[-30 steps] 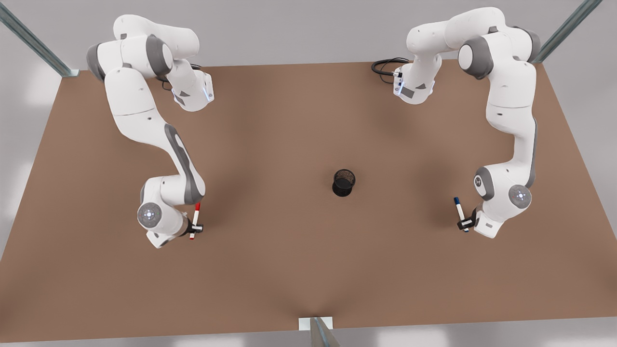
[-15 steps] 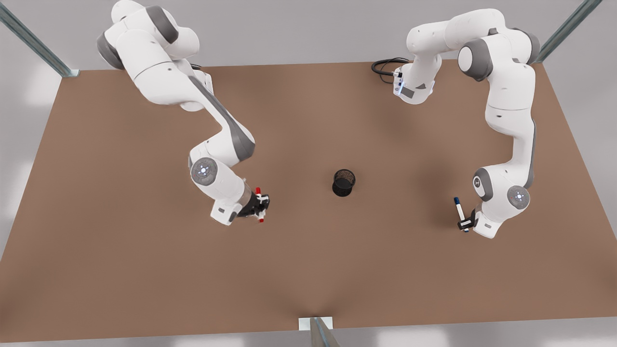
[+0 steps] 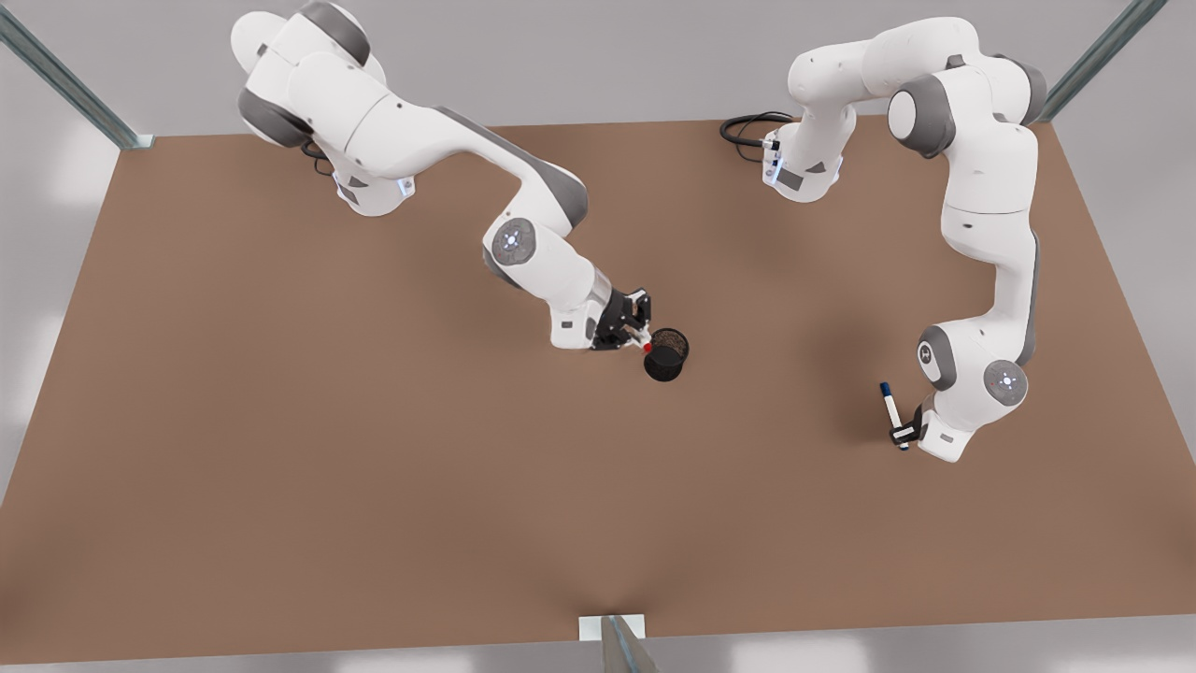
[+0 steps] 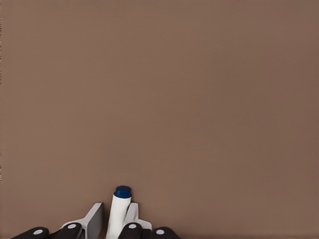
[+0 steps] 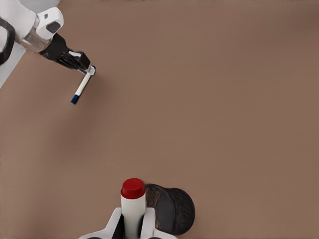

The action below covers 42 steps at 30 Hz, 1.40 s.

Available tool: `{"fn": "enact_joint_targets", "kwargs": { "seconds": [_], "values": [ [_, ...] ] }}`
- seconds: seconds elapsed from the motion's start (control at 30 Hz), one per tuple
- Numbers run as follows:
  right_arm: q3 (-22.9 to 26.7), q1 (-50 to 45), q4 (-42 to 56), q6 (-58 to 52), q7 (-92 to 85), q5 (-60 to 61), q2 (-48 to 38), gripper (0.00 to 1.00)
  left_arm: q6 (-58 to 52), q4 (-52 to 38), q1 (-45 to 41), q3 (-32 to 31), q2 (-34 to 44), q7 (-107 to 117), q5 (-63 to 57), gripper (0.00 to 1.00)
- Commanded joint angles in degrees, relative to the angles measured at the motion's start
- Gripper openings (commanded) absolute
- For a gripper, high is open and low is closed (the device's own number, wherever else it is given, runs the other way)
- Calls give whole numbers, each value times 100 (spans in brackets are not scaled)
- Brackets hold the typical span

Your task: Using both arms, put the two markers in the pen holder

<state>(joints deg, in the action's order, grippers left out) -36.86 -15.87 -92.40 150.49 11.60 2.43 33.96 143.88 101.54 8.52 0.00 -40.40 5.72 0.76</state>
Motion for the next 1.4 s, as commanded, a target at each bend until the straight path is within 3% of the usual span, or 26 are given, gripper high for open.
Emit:
{"fn": "enact_joint_targets", "kwargs": {
  "seconds": [0.0,0.2,0.47,0.57,0.73,1.37],
  "values": [
    [-41,-39,-24,1202,-597,-59,76,25,-1,-2,0,0,5,26,-5,41],
    [-32,-399,-138,2899,-738,-762,428,25,-1,-2,0,0,5,-10,-181,31],
    [38,-505,-235,4718,-730,-2405,981,26,-27,-82,0,0,-3,-10,-208,31],
    [583,-1058,-226,5105,-721,-2476,1060,26,-106,-178,-17,9,23,-1,-208,31],
    [926,-1226,-243,5114,-730,-2722,1148,26,-229,-310,-52,79,286,-97,-208,31],
    [1093,-1059,-736,5122,-712,-3328,1280,26,-203,-301,-360,-61,1209,-1038,-164,31]
  ]
}}
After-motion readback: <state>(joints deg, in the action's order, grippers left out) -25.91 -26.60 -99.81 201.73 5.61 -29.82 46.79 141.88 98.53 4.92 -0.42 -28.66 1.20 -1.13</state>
